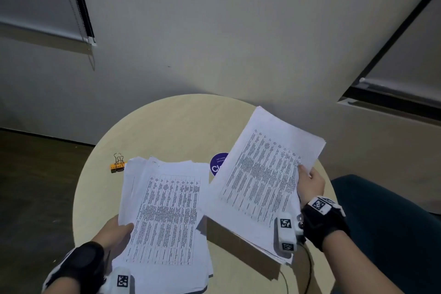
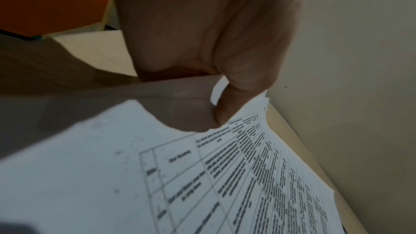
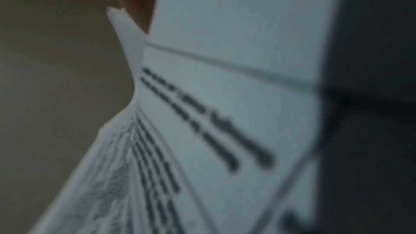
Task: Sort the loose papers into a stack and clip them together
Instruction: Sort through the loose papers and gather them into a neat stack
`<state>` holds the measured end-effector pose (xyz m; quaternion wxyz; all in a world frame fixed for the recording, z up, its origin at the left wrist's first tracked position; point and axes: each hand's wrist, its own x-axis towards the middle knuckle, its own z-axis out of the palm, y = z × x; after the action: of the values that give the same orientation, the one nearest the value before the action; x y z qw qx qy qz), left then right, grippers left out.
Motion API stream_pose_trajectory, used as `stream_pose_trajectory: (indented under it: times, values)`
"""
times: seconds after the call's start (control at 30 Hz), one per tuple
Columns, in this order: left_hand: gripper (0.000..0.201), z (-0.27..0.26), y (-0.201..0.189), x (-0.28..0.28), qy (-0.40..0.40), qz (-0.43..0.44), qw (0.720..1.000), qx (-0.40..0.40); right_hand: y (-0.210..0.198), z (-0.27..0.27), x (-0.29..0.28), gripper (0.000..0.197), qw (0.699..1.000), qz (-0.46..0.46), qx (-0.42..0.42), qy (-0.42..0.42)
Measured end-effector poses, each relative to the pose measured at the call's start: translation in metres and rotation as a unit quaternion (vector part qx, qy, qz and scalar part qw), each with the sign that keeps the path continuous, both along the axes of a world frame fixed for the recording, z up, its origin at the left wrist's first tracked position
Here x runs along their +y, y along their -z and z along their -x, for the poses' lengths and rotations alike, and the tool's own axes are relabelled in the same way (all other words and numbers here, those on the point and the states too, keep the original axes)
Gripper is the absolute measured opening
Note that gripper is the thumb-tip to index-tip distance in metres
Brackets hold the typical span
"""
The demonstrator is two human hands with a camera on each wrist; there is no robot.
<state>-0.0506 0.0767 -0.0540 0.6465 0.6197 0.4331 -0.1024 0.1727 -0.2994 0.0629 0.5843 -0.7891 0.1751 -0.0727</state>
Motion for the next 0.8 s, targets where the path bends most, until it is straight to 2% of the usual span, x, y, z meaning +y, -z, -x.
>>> stream_pose_trajectory:
  times: [0.1, 0.2, 0.33, 0.43, 0.5, 0.67, 0.77, 0.8]
  values:
    - [0.033, 0.002, 0.002, 0.0, 0.005, 0.01, 1.0, 0.017, 0.014, 0.006, 0.015, 0.034, 0.999, 0.023, 0.016, -0.022]
    - [0.025, 0.003, -0.004, -0.002, 0.008, -0.017, 1.0, 0.025, 0.042, 0.021, 0.039, 0.043, 0.993, 0.052, 0.078, -0.076]
    - [0.025, 0.005, -0.008, -0.005, 0.007, -0.02, 1.0, 0.012, 0.065, 0.055, 0.075, 0.017, 0.979, 0.063, 0.119, -0.154]
    - [0.03, 0.005, -0.001, -0.001, 0.005, 0.002, 1.0, -0.002, 0.09, 0.077, 0.09, 0.029, 0.955, 0.077, 0.195, -0.208]
    - [0.027, 0.005, 0.0, -0.002, -0.005, 0.012, 1.0, -0.021, 0.103, 0.085, 0.088, 0.032, 0.938, 0.116, 0.233, -0.23]
    - [0.036, 0.005, 0.009, 0.001, -0.014, 0.0, 0.999, -0.035, 0.109, 0.076, 0.064, 0.031, 0.93, 0.142, 0.244, -0.236]
    - [0.034, 0.004, 0.013, 0.002, -0.001, -0.035, 0.999, -0.032, 0.1, 0.065, 0.042, 0.005, 0.935, 0.128, 0.229, -0.237]
    - [0.031, 0.004, 0.012, 0.002, 0.006, -0.046, 0.998, -0.032, 0.1, 0.061, 0.034, 0.013, 0.94, 0.122, 0.223, -0.228]
